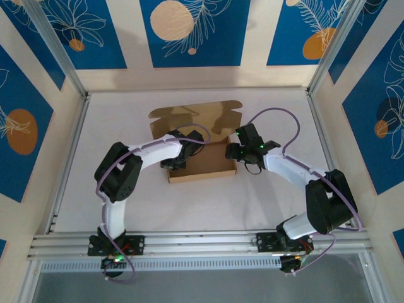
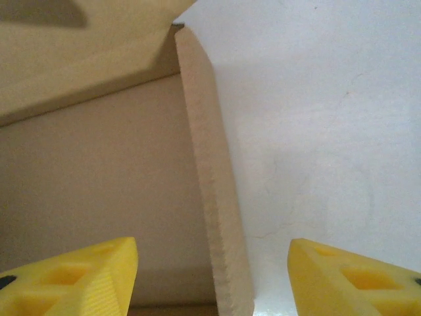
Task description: Fold the paper box
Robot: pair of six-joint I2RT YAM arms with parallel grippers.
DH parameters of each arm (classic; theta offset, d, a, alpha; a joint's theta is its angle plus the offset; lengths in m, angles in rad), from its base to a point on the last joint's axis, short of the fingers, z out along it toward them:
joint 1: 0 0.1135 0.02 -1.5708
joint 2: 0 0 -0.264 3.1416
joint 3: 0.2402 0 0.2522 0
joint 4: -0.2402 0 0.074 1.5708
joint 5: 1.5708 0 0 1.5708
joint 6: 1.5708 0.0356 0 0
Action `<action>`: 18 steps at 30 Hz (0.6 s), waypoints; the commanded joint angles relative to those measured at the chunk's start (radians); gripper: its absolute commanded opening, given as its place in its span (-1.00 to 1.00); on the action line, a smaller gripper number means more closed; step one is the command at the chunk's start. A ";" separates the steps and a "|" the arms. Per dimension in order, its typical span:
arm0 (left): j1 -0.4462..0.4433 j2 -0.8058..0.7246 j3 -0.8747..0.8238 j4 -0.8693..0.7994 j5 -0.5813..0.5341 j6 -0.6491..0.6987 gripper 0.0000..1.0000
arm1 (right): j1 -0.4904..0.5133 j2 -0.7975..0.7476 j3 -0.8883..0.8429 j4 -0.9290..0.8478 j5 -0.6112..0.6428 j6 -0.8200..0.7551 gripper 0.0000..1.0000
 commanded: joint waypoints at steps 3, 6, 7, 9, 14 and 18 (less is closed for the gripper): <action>-0.012 -0.147 -0.058 0.051 -0.021 0.082 -0.08 | -0.016 -0.128 0.036 -0.061 -0.040 -0.043 0.41; -0.012 -0.286 -0.095 0.132 -0.021 0.161 0.08 | -0.004 -0.213 0.063 -0.119 0.052 -0.094 0.47; -0.011 -0.341 -0.111 0.162 -0.023 0.198 0.16 | -0.002 -0.257 0.048 -0.106 0.089 -0.122 0.48; -0.009 -0.461 -0.155 0.236 -0.003 0.292 0.30 | -0.017 -0.354 -0.002 -0.039 0.095 -0.185 0.48; 0.043 -0.796 -0.375 0.547 0.127 0.542 0.62 | -0.075 -0.428 -0.060 0.203 0.009 -0.398 0.46; 0.190 -0.802 -0.352 0.540 0.218 0.591 0.67 | -0.126 -0.259 0.044 0.203 -0.064 -0.600 0.61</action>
